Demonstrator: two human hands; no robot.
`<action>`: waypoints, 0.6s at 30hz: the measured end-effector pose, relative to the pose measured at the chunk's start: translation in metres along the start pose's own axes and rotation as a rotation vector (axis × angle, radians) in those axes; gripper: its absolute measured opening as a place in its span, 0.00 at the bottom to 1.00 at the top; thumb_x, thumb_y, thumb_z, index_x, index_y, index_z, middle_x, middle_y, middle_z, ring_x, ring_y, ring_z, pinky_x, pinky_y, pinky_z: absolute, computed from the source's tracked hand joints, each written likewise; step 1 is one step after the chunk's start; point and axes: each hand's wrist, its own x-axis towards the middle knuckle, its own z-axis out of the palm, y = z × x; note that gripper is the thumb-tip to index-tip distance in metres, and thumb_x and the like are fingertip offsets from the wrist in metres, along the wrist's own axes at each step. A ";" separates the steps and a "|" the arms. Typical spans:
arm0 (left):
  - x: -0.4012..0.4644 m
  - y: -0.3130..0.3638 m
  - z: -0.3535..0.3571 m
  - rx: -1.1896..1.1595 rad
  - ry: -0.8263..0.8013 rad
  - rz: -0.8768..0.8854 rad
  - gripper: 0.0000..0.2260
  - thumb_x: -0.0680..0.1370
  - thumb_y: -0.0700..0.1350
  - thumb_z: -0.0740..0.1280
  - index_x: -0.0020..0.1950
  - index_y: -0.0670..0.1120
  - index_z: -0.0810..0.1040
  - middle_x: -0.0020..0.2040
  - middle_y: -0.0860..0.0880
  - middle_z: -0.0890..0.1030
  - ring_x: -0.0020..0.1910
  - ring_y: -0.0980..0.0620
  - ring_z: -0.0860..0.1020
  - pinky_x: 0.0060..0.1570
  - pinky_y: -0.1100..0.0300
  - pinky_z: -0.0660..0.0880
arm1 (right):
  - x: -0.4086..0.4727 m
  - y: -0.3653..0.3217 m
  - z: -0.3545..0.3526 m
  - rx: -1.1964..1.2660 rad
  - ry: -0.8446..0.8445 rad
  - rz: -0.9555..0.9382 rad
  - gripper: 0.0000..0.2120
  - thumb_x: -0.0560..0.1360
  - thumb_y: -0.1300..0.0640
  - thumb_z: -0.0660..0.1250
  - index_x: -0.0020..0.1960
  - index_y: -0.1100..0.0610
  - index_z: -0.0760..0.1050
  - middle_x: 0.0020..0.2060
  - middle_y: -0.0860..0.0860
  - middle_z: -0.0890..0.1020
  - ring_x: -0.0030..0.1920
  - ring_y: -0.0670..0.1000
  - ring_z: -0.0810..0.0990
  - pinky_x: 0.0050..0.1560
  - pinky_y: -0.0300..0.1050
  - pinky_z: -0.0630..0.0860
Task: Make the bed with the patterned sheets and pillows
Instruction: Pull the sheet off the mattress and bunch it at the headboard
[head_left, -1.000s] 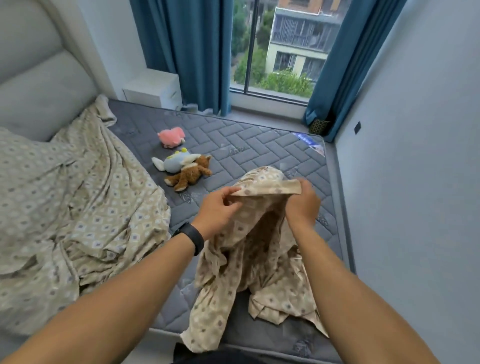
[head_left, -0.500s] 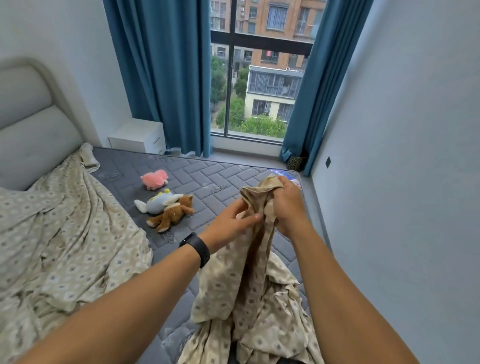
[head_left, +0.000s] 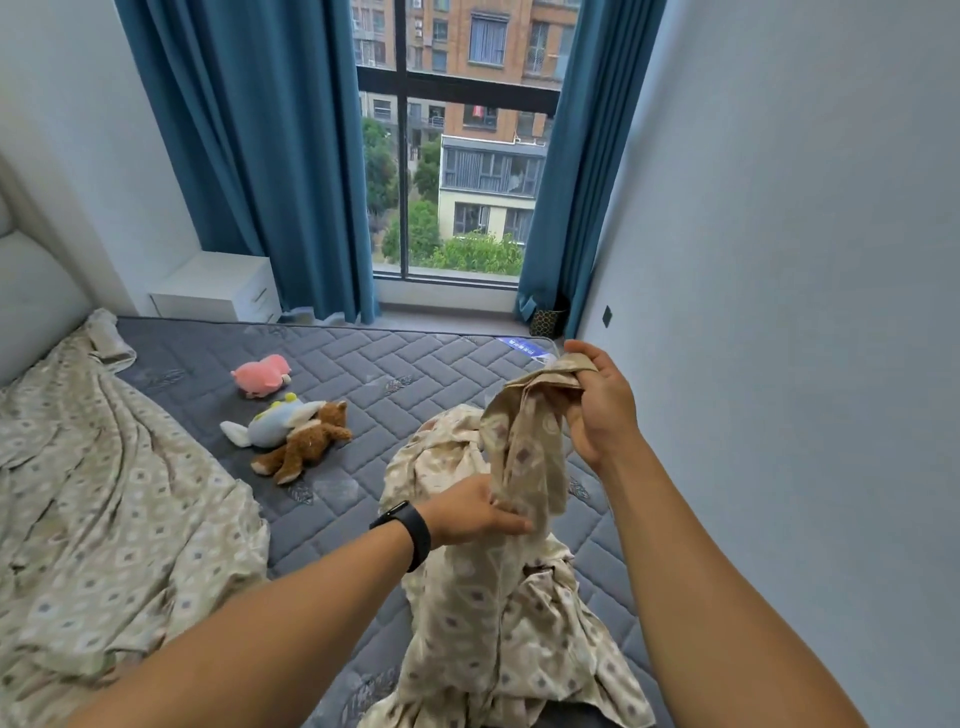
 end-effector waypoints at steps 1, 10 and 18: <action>0.000 -0.003 0.004 -0.036 0.049 -0.017 0.12 0.73 0.50 0.78 0.46 0.43 0.83 0.46 0.45 0.85 0.44 0.51 0.81 0.49 0.55 0.79 | -0.001 0.000 0.001 -0.015 -0.013 0.003 0.16 0.81 0.71 0.55 0.57 0.57 0.77 0.38 0.55 0.79 0.36 0.51 0.79 0.40 0.44 0.81; -0.005 0.001 -0.017 -0.087 0.387 -0.070 0.17 0.68 0.50 0.65 0.54 0.49 0.81 0.52 0.50 0.83 0.50 0.51 0.79 0.47 0.62 0.75 | -0.003 0.056 -0.006 -0.987 -0.254 -0.083 0.22 0.80 0.50 0.67 0.73 0.53 0.72 0.67 0.48 0.68 0.64 0.44 0.70 0.69 0.42 0.66; -0.020 -0.001 -0.049 0.073 0.423 -0.130 0.16 0.71 0.53 0.65 0.56 0.50 0.78 0.51 0.50 0.83 0.50 0.50 0.80 0.50 0.50 0.77 | -0.011 0.088 -0.016 -1.484 -0.505 0.197 0.25 0.77 0.30 0.58 0.36 0.50 0.72 0.35 0.47 0.76 0.43 0.51 0.76 0.55 0.54 0.72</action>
